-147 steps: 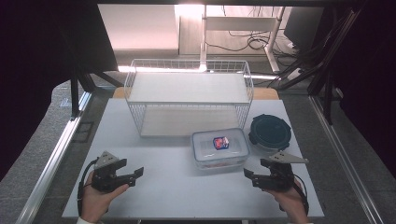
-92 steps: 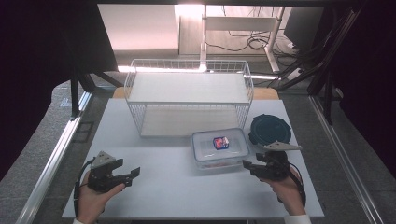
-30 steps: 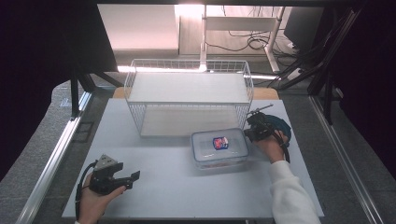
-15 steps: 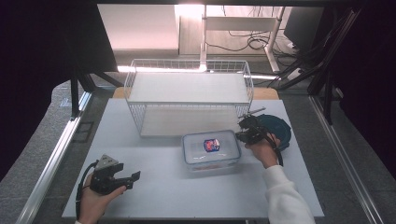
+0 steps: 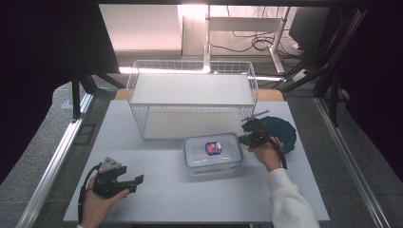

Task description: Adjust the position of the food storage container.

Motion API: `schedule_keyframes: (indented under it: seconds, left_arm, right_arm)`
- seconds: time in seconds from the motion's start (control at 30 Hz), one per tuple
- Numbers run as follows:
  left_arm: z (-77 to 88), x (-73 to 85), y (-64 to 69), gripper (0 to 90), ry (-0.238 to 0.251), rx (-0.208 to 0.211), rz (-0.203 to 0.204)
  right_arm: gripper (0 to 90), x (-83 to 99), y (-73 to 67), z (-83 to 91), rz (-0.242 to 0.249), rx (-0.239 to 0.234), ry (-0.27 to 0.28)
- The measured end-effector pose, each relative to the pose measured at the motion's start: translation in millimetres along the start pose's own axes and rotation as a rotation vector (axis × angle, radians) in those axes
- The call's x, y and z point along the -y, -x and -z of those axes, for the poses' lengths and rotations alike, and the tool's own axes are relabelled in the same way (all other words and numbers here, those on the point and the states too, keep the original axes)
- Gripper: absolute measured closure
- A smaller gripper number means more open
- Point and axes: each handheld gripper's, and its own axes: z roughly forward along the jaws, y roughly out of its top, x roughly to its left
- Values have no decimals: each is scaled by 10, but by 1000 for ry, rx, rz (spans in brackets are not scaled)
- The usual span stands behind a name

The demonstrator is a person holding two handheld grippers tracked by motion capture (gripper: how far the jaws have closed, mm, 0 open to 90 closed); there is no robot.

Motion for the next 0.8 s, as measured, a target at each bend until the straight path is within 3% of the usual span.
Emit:
schedule_keyframes:
  seconds: [0.17,0.8]
  left_arm:
    - [3,5,-40,243,1,8,23]
    - [16,8,-91,245,1,0,47]
  right_arm:
    - [891,-7,-96,-17,13,-23,1]
    - [891,42,-477,-102,40,-116,7]
